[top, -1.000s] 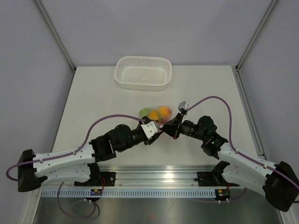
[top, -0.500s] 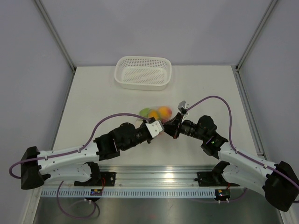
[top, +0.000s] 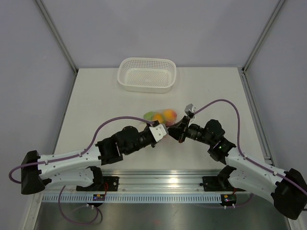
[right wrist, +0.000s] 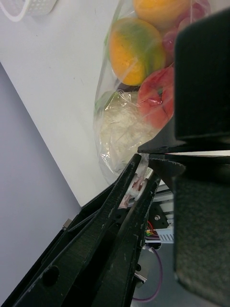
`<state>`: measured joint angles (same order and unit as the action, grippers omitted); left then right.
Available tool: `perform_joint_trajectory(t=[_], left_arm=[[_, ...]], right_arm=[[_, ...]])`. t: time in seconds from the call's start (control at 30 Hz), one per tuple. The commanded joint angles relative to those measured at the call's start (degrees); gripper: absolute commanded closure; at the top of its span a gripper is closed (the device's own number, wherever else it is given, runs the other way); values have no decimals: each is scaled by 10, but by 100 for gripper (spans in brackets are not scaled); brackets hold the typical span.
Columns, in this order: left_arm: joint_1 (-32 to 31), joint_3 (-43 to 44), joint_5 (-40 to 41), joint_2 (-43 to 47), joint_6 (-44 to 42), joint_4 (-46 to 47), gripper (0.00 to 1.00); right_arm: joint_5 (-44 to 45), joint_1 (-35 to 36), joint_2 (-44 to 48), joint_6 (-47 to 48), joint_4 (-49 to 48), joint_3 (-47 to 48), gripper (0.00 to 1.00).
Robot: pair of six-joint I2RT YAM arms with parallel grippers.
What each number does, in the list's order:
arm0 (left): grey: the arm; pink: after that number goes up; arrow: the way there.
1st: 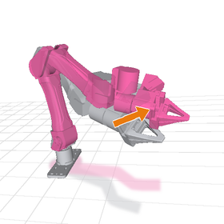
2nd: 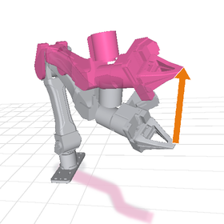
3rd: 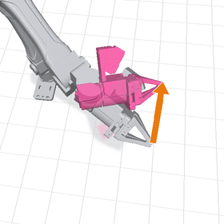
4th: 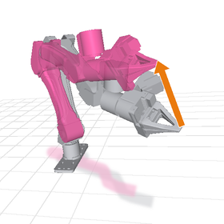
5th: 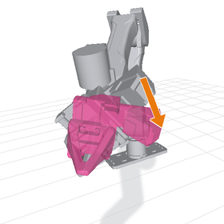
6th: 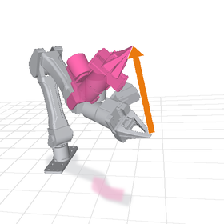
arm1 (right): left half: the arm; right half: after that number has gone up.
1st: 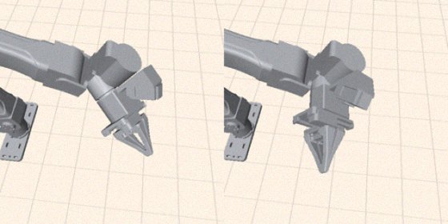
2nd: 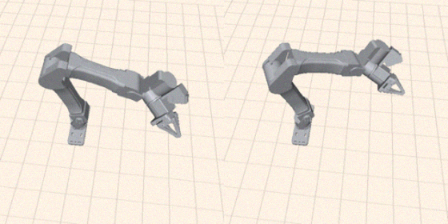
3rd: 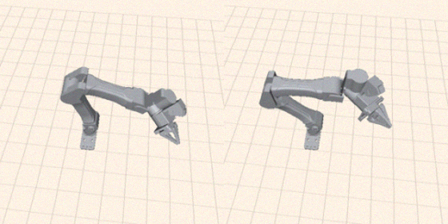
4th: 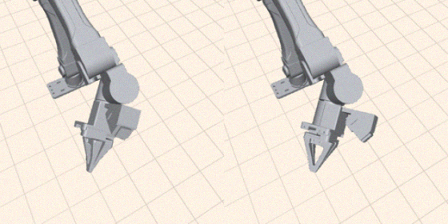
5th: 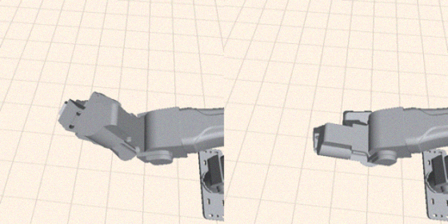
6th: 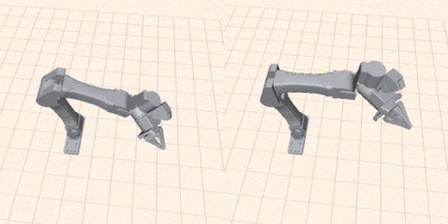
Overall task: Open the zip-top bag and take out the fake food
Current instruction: Unzip the zipper food storage bag at the center of the board.
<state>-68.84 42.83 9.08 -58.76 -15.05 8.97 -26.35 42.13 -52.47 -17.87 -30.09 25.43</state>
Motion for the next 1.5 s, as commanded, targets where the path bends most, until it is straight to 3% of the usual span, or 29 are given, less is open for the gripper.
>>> perform_joint_trajectory(t=[0.0, 0.87, 1.47], left_arm=[[0, 17, 8, 8, 0, 3, 97], [11, 17, 11, -6, 24, -40, 100], [11, 33, 0, -14, 39, -88, 100]], right_arm=[[1, 8, 45, -12, -56, 4, 100], [125, 7, 193, -14, -45, -57, 100], [322, 7, 287, -2, 15, -86, 100]])
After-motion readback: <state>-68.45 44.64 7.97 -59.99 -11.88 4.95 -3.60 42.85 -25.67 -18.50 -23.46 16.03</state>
